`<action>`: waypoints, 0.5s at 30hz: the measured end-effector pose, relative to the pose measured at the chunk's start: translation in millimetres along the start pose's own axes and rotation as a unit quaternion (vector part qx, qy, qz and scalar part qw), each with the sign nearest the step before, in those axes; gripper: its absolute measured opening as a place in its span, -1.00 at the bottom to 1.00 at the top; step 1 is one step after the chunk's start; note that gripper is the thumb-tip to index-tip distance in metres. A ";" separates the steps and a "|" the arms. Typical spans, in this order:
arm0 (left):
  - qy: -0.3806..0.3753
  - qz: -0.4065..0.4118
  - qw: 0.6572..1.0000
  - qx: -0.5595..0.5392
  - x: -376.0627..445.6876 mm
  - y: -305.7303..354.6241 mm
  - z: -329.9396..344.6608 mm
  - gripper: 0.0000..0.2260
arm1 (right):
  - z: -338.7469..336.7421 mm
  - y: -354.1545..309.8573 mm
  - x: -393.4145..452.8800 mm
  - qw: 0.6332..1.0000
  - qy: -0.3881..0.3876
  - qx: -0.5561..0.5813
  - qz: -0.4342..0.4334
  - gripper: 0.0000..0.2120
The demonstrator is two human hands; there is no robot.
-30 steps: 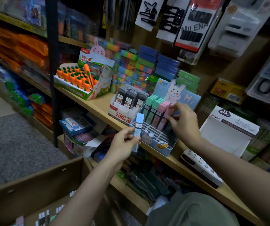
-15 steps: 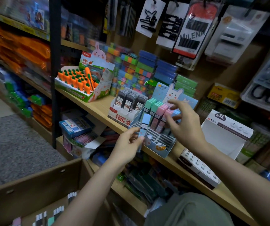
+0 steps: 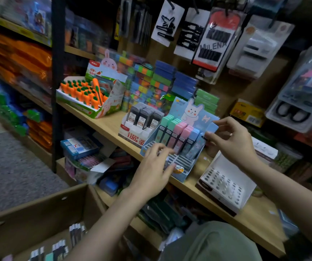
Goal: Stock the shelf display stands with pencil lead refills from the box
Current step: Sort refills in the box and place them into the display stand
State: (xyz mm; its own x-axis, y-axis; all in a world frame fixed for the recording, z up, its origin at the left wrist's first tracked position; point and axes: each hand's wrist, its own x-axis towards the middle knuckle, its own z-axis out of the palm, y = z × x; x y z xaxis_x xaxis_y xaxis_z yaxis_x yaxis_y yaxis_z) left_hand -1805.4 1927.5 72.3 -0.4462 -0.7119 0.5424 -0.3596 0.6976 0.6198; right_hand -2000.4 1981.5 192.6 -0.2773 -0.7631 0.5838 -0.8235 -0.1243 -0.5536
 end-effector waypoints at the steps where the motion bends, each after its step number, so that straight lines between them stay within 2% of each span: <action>1: -0.020 0.014 0.998 0.050 -3.1 -5.3 5.7 -0.63 | -3.9 4.7 0.7 1.000 0.004 -0.029 0.000 -0.76; 4: -0.101 0.016 0.983 0.152 -12.7 -20.9 20.8 -0.53 | -1.0 15.1 0.7 0.997 0.009 -0.081 -0.008 -0.78; 6: -0.110 0.034 0.974 0.195 -15.6 -27.7 24.5 -0.51 | 7.5 19.8 1.7 0.997 0.018 -0.079 -0.013 -0.78; 15: -0.115 0.044 0.979 0.162 -15.9 -36.2 15.8 -0.51 | 33.8 42.3 13.2 0.992 -0.004 -0.128 -0.011 -0.78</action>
State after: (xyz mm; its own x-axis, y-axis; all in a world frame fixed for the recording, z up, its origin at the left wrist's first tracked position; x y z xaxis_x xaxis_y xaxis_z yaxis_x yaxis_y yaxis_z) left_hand -1798.3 1914.8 32.2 -0.6463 -0.6361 0.4215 -0.5355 0.7716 0.3434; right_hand -2022.2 1944.7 156.8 -0.2548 -0.7668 0.5891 -0.9284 0.0235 -0.3709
